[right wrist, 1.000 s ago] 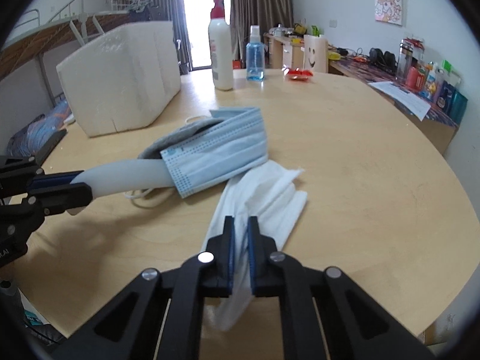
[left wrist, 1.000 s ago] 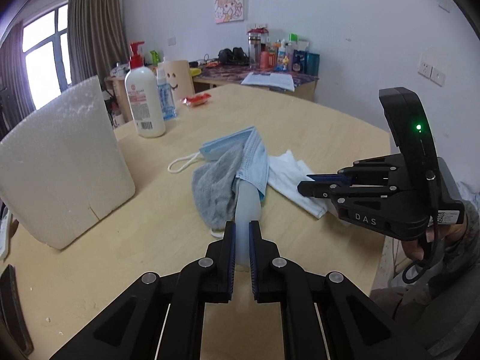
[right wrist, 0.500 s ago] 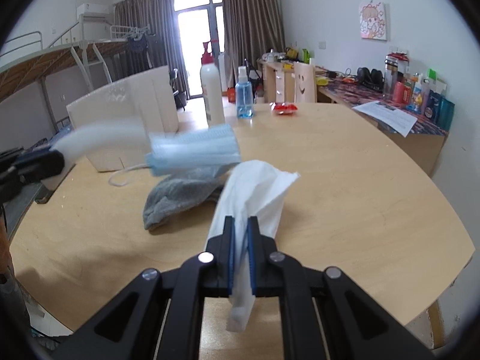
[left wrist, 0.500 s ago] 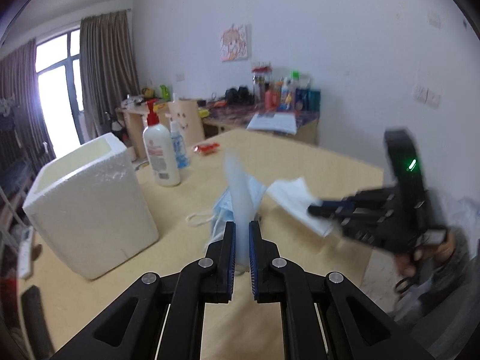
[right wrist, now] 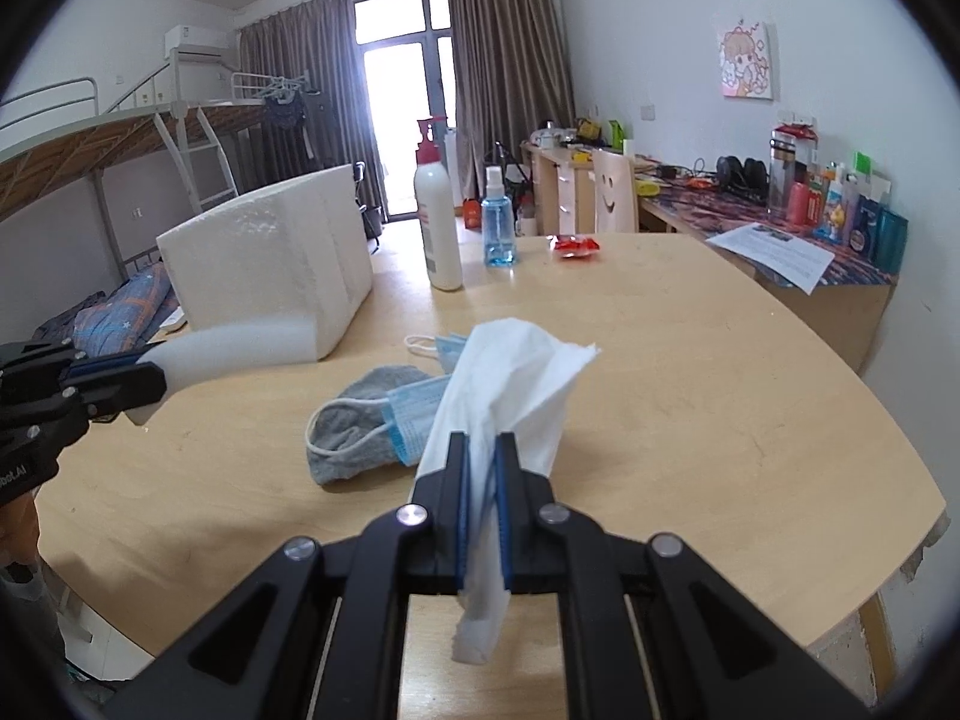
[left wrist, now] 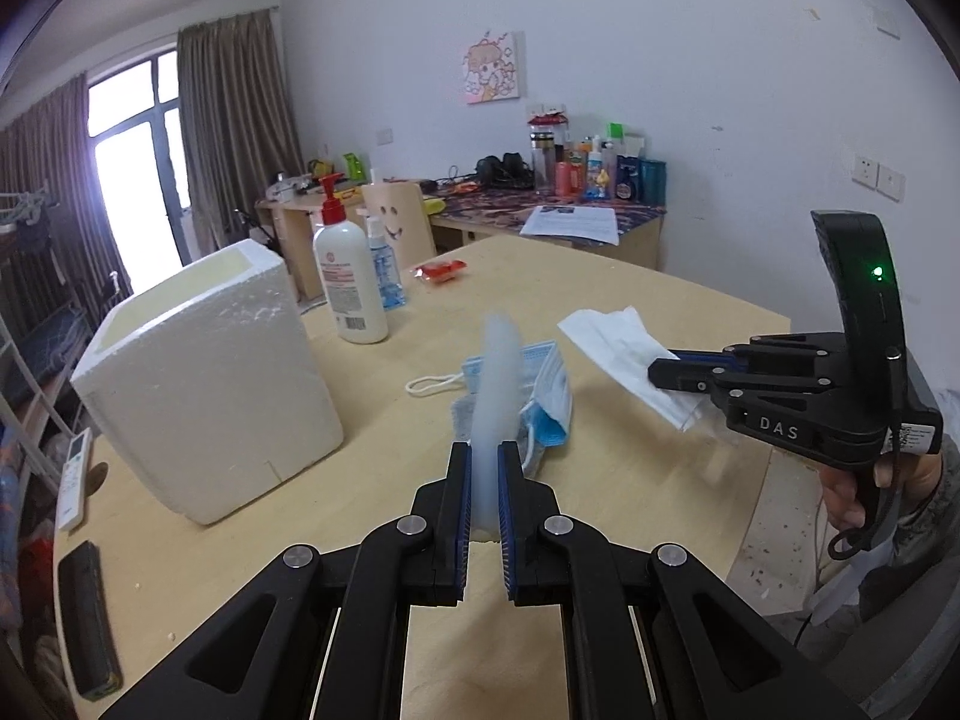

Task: Organize soft objects
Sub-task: 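Lift the tube with the left tool while the right tool lifts the tissues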

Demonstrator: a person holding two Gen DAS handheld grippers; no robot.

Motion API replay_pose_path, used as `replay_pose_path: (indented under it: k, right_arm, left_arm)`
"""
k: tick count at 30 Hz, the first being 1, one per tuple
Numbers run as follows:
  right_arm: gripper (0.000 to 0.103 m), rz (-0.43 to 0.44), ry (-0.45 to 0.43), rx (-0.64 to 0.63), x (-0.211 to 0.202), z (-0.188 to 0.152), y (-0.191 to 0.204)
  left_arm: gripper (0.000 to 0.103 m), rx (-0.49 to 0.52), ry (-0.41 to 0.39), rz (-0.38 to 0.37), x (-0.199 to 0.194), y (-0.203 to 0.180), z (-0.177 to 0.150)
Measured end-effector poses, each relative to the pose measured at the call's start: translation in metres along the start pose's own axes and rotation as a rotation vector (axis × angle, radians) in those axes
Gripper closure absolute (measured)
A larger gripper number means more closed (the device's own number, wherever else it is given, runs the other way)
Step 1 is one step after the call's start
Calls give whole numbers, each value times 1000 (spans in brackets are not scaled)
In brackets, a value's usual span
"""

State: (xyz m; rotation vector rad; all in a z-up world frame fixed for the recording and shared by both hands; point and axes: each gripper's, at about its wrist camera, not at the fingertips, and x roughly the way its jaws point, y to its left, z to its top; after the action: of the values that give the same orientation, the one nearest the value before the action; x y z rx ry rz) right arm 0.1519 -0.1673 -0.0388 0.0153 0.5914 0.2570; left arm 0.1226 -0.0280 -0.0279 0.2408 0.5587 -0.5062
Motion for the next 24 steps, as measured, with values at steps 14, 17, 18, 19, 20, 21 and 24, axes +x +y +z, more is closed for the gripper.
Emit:
replay_pose_path:
  k: [14,17,18,19,20,21,24]
  right_arm:
    - [93,57,-62,-39,-10,18,18]
    - [93,75,-74,-58,-11,24,25]
    - [93,82,-78,-66,-11,26,28]
    - [93,89,-84,-71,-11,28,31]
    - [93,98,-91,-77,-12,29,33]
    - [93,106,-96,-80,-13,30,34]
    - [93,134,-116,-95,-13,36,41]
  left_arm:
    - [94,-76,-86,92,-29,22,4]
    - [94,-114,-117,144,-39,29,7]
    - [94,-127,-130,161,-43,31,7]
    - [94,-137,-138,173,-47,32,8]
    - [94,-147,-143,184,-49,34,9]
    - [94,-157,-153,204,-54,36,9]
    - [94,-180,-177,273,-62,41,10]
